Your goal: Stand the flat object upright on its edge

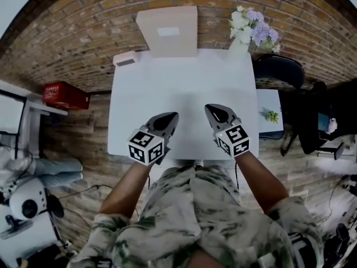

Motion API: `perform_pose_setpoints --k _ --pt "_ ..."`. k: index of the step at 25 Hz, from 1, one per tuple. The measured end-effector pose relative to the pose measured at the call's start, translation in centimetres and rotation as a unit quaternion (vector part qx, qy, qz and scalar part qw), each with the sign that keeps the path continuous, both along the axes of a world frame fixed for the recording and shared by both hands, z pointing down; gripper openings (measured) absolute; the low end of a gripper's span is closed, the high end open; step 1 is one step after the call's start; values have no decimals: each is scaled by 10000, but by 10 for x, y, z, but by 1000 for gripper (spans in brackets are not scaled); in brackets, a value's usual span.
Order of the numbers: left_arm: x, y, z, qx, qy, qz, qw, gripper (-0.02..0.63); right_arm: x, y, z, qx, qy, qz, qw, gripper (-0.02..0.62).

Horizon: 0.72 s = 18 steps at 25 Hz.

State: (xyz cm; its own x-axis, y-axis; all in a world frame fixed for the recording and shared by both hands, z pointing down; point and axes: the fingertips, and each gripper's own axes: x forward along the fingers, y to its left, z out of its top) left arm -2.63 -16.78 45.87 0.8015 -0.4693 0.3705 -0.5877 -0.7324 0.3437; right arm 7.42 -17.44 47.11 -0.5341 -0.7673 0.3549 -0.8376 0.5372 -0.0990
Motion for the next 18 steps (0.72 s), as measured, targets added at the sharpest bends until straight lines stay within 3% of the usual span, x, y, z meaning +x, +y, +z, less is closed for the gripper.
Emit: perform_pose_setpoints --k 9,18 --pt "-96 81 -8 -89 -53 239 9997 25 -59 101 -4 -269 -119 320 9991 21" --pt "-190 170 0 -298 37 357 9989 25 -143 193 -7 -382 -158 564 9976 21"
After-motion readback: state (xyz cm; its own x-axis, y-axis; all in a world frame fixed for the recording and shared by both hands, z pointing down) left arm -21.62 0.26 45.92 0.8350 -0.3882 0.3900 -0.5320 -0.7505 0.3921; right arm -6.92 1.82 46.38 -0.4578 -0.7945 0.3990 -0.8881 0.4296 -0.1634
